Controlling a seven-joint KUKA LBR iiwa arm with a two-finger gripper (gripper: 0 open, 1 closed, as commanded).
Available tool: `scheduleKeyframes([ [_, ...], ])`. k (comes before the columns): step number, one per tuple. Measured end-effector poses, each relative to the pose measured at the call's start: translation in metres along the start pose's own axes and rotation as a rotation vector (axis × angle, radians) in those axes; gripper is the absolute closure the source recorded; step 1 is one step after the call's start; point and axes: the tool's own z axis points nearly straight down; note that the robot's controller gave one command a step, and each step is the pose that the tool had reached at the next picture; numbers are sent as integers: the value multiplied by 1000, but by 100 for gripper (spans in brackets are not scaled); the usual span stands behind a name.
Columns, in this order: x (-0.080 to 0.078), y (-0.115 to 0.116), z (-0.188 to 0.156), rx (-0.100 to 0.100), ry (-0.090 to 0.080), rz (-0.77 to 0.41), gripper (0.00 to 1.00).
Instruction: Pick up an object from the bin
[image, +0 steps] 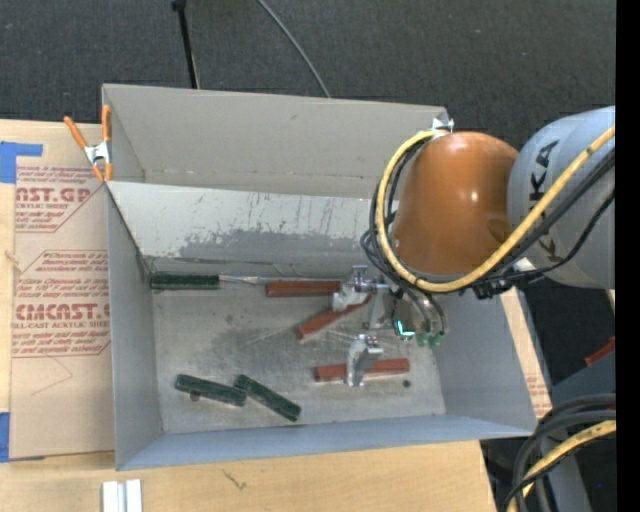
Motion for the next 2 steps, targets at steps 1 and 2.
scheduleKeyframes([
  [1, -2, 0, -3, -1, -7, 1, 0],
  [2, -5, -1, 6, -1, -18, 4, 0],
])
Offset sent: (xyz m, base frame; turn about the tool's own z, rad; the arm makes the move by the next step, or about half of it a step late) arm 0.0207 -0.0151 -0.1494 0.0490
